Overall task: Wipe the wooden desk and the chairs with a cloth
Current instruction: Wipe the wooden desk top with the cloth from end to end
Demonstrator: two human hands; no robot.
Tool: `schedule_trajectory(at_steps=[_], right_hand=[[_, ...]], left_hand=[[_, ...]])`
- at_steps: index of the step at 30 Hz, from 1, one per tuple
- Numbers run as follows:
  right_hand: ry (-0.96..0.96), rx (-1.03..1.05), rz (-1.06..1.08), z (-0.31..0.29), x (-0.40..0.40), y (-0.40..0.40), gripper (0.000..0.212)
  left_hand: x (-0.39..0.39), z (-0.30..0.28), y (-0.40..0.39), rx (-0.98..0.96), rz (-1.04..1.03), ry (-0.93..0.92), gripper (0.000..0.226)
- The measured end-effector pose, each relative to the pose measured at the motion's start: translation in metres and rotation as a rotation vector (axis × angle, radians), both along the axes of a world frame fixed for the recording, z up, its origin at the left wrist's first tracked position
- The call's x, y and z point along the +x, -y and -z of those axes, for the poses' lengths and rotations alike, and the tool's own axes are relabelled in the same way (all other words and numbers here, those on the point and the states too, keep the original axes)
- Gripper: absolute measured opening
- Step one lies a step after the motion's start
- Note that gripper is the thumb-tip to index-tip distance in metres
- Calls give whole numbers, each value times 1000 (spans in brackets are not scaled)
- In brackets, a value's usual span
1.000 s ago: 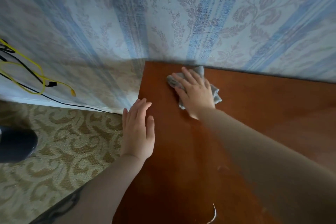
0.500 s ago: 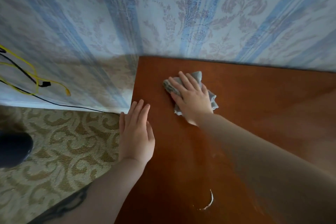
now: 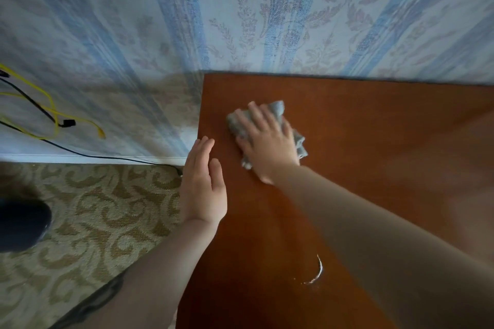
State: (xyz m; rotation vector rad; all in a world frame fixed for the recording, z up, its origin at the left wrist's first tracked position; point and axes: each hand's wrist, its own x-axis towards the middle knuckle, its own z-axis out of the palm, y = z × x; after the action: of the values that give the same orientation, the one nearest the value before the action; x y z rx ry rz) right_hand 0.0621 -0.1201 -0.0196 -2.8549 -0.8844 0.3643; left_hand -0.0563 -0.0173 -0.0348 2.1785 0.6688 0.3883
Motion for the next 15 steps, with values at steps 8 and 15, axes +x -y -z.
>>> schedule_trajectory(at_steps=[8, 15], right_hand=[[-51, -137, -434, -10, 14, 68, 58], [-11, -8, 46, -1, -30, -14, 57]], left_hand=[[-8, -3, -10, -201, 104, -5, 53], [-8, 4, -11, -264, 57, 63, 54]])
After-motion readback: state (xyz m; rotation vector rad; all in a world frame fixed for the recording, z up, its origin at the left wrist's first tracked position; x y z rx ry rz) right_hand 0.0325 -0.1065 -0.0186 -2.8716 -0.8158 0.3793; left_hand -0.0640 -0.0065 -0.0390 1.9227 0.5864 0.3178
